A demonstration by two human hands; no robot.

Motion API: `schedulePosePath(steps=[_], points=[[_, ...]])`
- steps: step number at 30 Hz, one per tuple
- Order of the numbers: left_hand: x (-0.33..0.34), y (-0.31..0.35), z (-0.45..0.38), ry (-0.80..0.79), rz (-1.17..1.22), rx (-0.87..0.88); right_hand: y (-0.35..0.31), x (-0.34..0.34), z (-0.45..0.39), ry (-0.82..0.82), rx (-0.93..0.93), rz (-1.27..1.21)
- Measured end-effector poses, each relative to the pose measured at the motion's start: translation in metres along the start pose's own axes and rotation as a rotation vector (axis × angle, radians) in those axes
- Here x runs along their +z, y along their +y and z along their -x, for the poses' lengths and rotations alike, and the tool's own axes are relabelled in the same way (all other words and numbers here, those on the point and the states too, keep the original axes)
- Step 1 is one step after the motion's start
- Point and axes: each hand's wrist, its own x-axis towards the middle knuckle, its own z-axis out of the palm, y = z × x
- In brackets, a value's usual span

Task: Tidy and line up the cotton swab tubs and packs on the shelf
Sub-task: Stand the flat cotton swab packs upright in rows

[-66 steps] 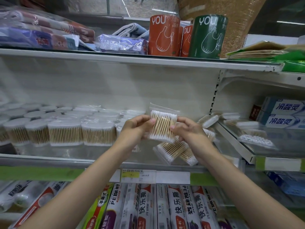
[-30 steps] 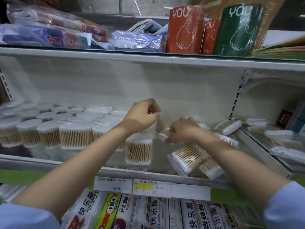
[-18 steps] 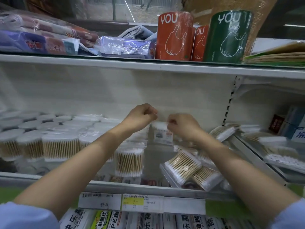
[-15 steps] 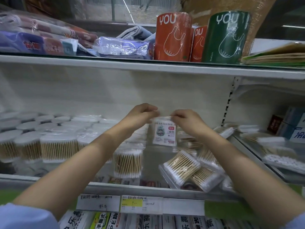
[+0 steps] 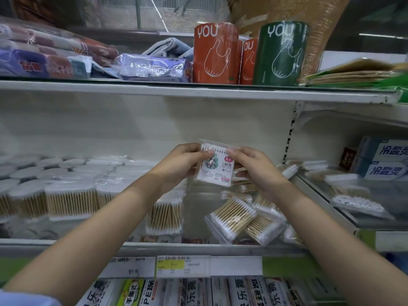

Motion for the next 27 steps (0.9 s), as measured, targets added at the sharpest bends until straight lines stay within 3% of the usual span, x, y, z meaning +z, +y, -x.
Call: schedulePosePath(steps=[3, 7, 13, 17, 19, 23, 27], points=[[0.008, -0.002, 0.005, 0.041, -0.012, 0.008, -0.003, 0.0, 0.008, 0.009, 0.018, -0.037], [0.02, -0.008, 0.009, 0.354, -0.209, 0.181, -0.005, -0.003, 0.02, 0.098, -0.053, 0.001], [0.044, -0.004, 0.021, 0.235, -0.205, 0.151, -0.012, -0.006, 0.037, 0.11, -0.048, 0.133], [0.048, -0.001, 0.034, 0.166, -0.265, 0.159, -0.011, -0.02, 0.053, -0.009, -0.172, 0.144], [0.051, -0.003, 0.037, 0.146, -0.193, 0.156, -0.011, -0.022, 0.059, -0.053, -0.202, 0.139], [0.057, -0.003, 0.037, 0.177, 0.111, 0.036, -0.012, -0.028, 0.057, 0.049, -0.141, 0.121], [0.06, -0.003, 0.039, 0.306, 0.245, -0.044, -0.011, -0.032, 0.063, -0.038, -0.038, -0.052]])
